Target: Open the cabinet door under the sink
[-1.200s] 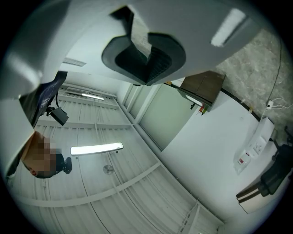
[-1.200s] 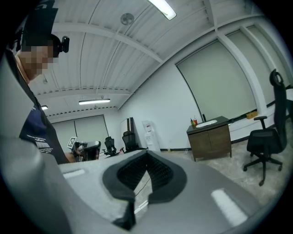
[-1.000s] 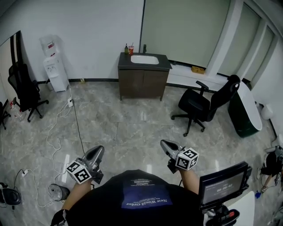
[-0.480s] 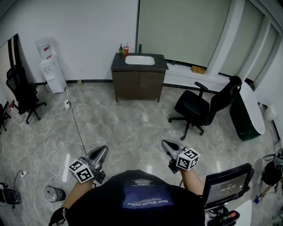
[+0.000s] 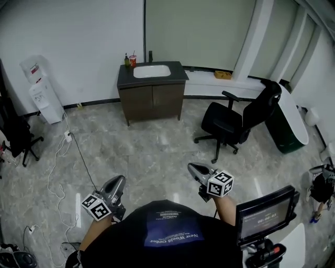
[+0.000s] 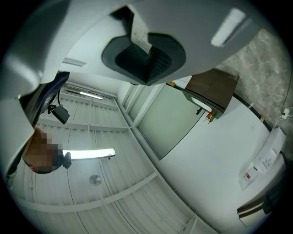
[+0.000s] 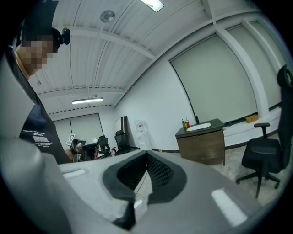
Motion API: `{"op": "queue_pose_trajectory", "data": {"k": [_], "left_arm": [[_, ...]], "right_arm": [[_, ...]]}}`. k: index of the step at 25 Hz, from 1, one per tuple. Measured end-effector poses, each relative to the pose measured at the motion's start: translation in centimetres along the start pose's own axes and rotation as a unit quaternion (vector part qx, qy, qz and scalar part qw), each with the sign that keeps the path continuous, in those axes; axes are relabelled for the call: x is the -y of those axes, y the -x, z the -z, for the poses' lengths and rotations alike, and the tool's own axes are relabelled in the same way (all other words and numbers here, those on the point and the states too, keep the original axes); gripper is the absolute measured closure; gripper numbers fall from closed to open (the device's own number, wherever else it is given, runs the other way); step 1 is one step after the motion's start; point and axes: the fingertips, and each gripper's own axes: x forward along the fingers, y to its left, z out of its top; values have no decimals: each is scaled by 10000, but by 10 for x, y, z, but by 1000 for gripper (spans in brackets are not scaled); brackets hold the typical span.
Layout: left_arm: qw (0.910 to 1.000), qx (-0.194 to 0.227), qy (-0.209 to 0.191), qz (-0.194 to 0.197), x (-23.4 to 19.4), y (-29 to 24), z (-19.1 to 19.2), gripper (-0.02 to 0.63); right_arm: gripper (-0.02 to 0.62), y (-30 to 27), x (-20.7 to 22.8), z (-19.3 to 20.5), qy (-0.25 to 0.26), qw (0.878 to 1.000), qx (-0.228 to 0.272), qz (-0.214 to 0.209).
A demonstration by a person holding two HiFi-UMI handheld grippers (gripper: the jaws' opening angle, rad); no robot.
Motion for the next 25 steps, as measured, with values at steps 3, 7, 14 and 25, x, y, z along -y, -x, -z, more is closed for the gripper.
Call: {"op": "queue_pose_trajectory", "data": {"k": [3,7,14,25], "left_arm": [[9999,-87,8,137,-51,-8,-34,606],[9996,-136,-57,246,-63,-12,-53,606],[9994,-160,-60,285,-148,-8,-97,606],[9998,-26,57,-175,-195,-43,-102,606]], "right_arm": [[594,-54,-2,-20,25,9999,33,99],[594,-70,-4,-33,-8,9997,137,184],[594,-172,-19,-38,69,9999,-18,117],[594,-234,35,-52,7,9993,-230,-291]]}}
